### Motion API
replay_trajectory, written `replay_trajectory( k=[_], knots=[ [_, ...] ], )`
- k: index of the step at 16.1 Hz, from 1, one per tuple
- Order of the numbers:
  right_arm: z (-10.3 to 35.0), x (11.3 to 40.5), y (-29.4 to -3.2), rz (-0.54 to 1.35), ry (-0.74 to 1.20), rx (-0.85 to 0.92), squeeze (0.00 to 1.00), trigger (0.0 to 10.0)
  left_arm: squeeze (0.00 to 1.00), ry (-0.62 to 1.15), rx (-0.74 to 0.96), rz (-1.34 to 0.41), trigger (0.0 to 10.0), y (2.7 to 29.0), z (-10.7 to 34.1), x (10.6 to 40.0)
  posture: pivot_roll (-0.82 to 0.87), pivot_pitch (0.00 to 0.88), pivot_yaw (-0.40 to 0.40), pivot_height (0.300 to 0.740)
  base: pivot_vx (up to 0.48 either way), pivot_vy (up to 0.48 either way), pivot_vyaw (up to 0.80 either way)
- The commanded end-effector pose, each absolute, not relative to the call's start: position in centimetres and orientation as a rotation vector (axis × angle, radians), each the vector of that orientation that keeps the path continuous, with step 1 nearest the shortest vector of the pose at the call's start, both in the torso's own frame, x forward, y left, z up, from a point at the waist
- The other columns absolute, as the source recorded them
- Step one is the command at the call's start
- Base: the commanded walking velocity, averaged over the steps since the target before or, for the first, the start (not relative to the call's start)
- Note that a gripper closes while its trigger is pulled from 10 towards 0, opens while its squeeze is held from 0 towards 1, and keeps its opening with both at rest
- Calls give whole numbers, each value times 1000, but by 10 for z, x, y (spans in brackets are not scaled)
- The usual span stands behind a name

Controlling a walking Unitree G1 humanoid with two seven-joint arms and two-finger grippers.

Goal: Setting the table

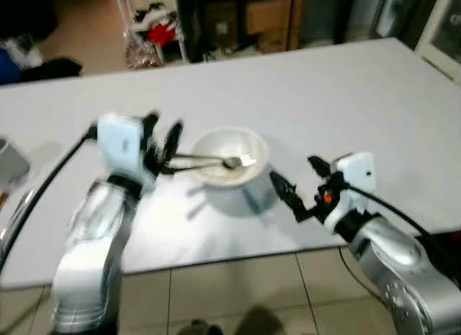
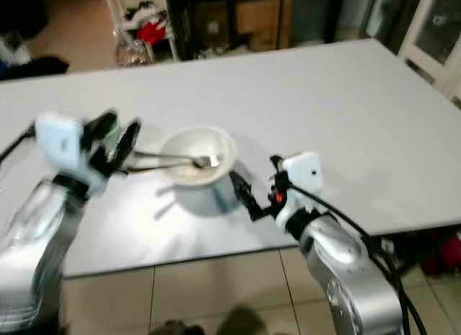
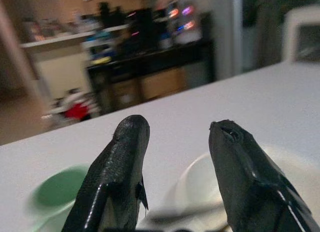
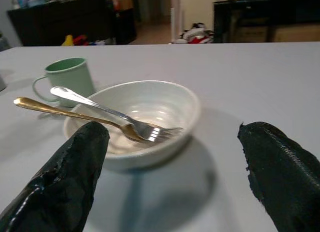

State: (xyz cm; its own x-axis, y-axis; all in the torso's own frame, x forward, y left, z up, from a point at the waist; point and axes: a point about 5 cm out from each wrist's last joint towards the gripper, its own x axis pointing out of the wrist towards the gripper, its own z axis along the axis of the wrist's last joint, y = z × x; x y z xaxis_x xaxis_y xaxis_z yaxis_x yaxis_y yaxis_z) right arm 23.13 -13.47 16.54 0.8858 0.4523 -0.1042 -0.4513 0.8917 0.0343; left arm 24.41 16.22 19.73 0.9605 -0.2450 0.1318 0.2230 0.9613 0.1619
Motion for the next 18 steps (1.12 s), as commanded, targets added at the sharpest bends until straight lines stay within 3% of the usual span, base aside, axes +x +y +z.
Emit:
replay_trajectory(
  k=[1,4,9,11,18],
  knots=[
    [171,229,-130,473,76,12,0,10000,0,-161,191,-210,10000,164,201,235,-94,0,98,740,0,0,800],
    [169,228,-132,430,61,27,0,10000,0,-124,171,-148,10000,165,195,211,-81,0,88,740,0,0,800],
    [165,228,-138,354,63,61,0,10000,0,-84,164,-158,10000,153,186,207,-94,0,109,740,0,0,758],
    [163,223,-138,353,75,105,0,10000,0,-69,108,-118,10000,157,185,208,-104,0,121,740,0,126,0],
    [159,217,-133,427,85,71,0,10000,0,-24,171,-130,10000,155,176,198,-89,0,104,740,0,362,0]
  ],
)
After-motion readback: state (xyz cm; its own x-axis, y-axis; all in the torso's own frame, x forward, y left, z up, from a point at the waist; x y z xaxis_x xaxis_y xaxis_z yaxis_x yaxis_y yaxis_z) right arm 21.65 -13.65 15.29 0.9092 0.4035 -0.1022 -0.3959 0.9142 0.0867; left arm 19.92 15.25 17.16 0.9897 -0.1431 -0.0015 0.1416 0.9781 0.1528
